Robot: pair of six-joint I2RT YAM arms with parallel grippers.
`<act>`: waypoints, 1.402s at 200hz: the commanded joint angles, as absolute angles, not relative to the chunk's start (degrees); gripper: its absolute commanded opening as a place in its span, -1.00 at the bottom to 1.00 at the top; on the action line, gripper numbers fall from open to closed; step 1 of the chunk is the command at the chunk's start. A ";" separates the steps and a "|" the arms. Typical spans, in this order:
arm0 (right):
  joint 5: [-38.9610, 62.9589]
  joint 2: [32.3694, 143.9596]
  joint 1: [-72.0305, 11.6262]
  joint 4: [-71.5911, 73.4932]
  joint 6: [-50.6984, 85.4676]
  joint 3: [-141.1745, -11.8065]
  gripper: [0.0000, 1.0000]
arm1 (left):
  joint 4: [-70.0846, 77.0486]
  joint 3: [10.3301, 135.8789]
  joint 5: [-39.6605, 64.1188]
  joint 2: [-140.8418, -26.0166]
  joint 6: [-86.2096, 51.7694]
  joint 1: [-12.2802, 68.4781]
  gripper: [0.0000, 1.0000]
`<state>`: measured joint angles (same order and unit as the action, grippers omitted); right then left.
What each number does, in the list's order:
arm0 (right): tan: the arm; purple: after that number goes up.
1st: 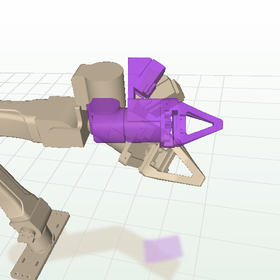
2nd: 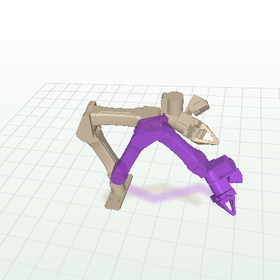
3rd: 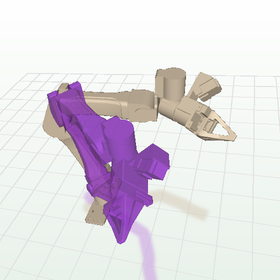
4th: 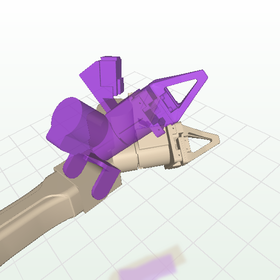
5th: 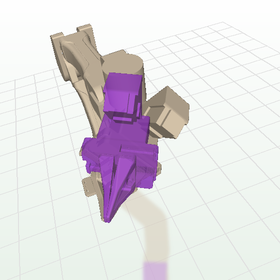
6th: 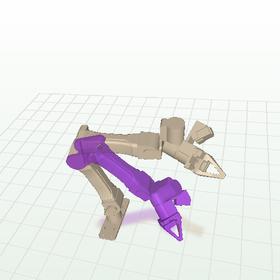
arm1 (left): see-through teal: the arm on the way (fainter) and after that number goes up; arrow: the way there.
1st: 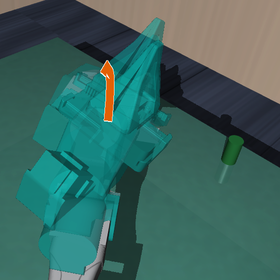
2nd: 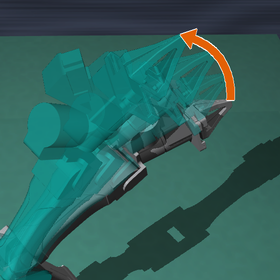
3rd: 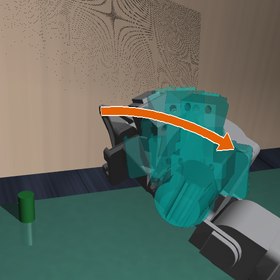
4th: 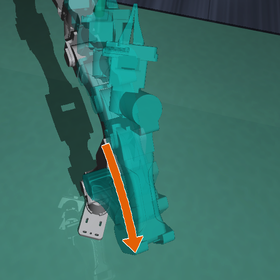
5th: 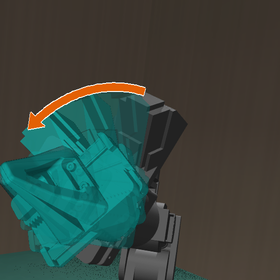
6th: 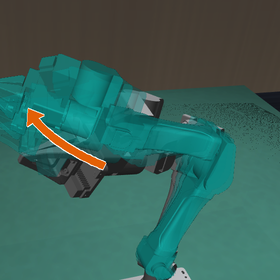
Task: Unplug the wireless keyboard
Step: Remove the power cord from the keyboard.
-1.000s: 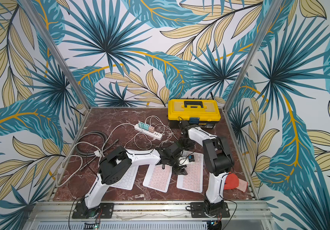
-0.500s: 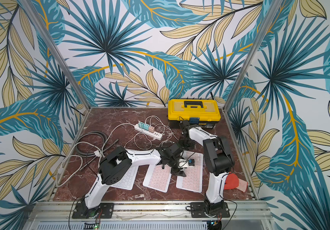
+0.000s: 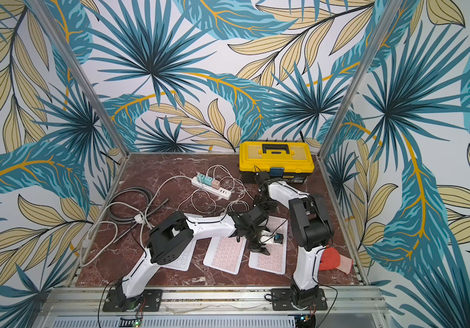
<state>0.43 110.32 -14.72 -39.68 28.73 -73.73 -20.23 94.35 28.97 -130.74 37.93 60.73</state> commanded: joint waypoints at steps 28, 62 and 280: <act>-8.16 114.44 -16.76 -46.80 23.02 -77.89 -0.91 | -26.16 95.01 27.49 -132.58 36.75 60.81 0.13; -12.00 115.23 -17.31 -48.05 24.56 -78.98 -0.91 | -26.22 95.23 27.25 -132.89 36.20 60.82 0.12; -7.79 112.97 -14.32 -36.45 31.41 -75.05 -0.90 | -26.17 96.94 27.52 -134.89 33.57 60.87 0.11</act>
